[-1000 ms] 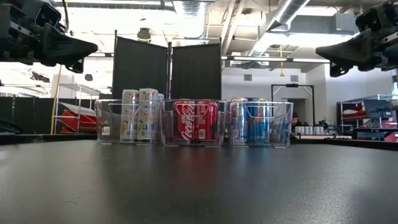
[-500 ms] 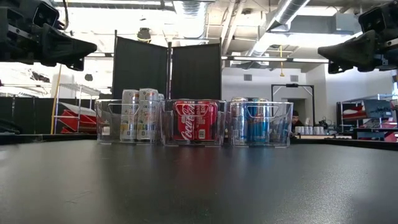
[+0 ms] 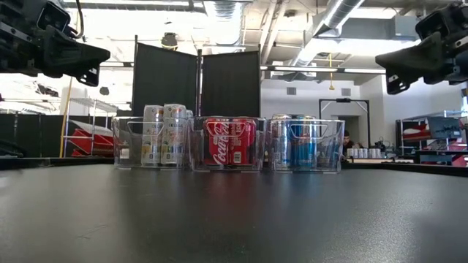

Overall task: Sort soda cans
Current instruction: Return to Home Position

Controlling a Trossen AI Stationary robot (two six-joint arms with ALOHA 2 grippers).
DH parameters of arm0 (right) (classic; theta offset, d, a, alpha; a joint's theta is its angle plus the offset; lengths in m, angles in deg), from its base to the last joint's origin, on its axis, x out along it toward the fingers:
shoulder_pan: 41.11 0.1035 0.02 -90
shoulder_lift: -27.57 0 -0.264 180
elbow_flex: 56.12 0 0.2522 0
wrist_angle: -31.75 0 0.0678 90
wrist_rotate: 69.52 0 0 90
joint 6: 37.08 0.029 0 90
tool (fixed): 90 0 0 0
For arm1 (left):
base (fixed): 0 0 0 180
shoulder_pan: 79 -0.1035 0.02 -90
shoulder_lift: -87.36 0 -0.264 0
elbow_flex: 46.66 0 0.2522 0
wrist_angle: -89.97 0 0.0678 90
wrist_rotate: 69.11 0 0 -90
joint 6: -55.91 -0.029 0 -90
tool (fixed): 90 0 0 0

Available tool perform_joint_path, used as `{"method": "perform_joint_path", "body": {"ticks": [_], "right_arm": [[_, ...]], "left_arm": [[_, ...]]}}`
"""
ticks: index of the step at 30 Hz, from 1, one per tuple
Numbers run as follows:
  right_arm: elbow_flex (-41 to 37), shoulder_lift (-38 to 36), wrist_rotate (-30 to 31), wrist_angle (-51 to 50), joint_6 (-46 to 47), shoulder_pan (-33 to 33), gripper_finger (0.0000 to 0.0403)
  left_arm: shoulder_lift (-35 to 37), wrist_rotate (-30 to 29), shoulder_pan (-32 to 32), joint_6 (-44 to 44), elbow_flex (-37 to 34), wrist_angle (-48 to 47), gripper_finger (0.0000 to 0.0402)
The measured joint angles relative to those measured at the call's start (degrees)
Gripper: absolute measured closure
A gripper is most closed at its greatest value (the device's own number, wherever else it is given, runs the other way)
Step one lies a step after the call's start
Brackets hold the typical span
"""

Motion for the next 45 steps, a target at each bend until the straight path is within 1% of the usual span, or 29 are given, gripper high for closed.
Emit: {"method": "perform_joint_path", "body": {"ticks": [4, 45], "right_arm": [[0.0, 0.01, -0.04, -0.03, 3.72, 0.01, 0.0368], [0.0, 0.01, -0.04, -0.14, 3.75, 0.01, 0.037]], "left_arm": [[0.0, 0.0, 0.0, 0.07, 0.0, 0.02, 0.0401], [0.0, 0.02, 0.0, 0.22, 0.0, 0.06, 0.0401]]}}
